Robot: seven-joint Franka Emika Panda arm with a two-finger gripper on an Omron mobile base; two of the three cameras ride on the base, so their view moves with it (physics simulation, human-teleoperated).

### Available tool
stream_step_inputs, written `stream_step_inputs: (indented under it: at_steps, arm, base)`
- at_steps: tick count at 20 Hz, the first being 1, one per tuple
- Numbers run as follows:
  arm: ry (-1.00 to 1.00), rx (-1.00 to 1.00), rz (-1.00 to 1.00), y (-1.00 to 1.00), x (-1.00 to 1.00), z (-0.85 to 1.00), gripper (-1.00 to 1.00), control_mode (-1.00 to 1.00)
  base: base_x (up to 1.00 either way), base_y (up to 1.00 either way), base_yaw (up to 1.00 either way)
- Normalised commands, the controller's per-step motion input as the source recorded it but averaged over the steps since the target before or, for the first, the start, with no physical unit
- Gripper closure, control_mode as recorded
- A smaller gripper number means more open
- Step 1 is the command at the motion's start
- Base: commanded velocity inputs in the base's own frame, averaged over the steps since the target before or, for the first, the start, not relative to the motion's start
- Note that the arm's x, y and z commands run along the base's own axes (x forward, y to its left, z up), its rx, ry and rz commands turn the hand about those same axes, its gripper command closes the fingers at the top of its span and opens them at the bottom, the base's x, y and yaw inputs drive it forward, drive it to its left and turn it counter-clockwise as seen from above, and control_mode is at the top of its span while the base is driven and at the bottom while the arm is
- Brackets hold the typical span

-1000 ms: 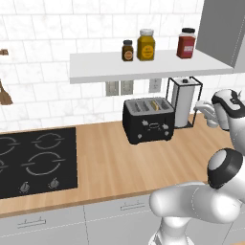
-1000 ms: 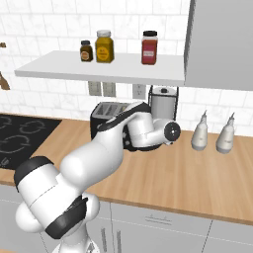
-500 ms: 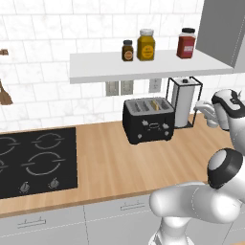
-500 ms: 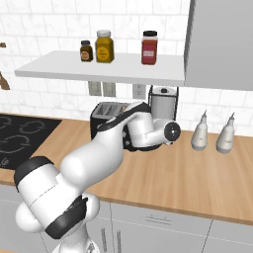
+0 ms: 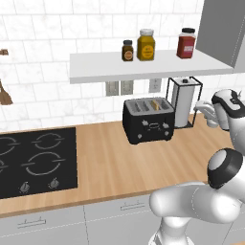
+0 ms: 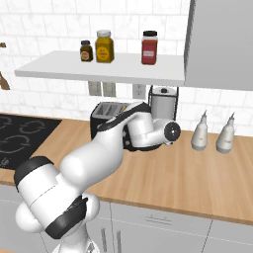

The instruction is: Start the toaster. Once the lever pops up, take the bread to the plate on the dining counter.

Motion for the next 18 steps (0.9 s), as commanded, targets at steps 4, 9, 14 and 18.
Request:
stream_step_inputs:
  at_steps: [4,9,14,18]
  arm:
    - [0.00,0.00,0.00,0.00,0.00,0.00,-1.00,-1.00]
    - [0.00,0.00,0.00,0.00,0.00,0.00,-1.00,-1.00]
    - [0.00,0.00,0.00,0.00,0.00,0.00,-1.00,-1.00]
    - [0.00,0.00,0.00,0.00,0.00,0.00,-1.00,-1.00]
  base:
    - [0.00,0.00,0.00]
    - [0.00,0.00,0.00]
    - [0.00,0.00,0.00]
    - [0.00,0.00,0.00]
